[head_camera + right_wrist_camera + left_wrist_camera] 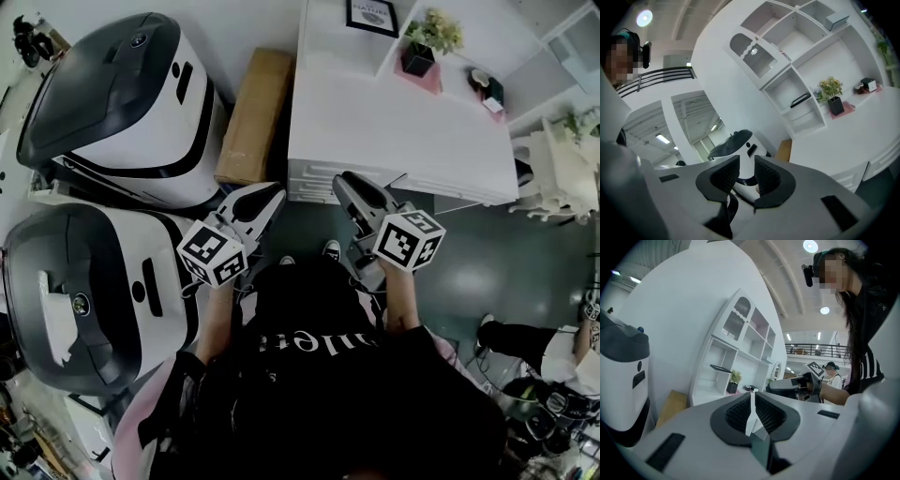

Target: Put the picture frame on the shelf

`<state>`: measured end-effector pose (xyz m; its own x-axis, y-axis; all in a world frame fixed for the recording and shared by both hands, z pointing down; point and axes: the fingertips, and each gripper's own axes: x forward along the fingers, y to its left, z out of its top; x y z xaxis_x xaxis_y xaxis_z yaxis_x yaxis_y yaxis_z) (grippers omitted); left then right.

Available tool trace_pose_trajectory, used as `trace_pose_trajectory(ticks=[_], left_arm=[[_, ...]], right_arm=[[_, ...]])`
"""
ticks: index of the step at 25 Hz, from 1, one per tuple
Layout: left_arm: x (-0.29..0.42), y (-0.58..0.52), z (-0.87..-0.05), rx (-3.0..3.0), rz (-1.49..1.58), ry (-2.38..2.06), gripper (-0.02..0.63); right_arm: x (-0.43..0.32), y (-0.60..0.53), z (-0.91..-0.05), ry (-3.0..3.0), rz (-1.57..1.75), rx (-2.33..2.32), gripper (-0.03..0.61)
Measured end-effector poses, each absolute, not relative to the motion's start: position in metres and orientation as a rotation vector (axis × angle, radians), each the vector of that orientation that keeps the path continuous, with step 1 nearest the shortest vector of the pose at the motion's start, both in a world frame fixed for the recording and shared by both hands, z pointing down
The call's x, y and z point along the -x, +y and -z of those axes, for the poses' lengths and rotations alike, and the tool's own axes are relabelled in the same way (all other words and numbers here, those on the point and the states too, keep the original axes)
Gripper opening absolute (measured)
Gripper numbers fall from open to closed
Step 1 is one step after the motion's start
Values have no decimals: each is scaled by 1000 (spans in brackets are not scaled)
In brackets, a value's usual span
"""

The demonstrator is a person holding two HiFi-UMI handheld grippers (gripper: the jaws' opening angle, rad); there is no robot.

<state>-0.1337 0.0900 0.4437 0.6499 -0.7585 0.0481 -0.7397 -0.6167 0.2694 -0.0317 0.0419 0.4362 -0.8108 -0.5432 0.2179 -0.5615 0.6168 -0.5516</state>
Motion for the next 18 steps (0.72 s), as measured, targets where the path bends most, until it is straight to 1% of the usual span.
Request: trace_pose_trajectory(ticks=[11, 18], left_arm=[[87, 125, -423, -2630, 120, -1205, 40], [37, 157, -410, -2632, 139, -1224, 41]], right_arm=[[-3, 80, -423, -2841, -921, -919, 110], [-43, 119, -417, -2871, -941, -877, 83]])
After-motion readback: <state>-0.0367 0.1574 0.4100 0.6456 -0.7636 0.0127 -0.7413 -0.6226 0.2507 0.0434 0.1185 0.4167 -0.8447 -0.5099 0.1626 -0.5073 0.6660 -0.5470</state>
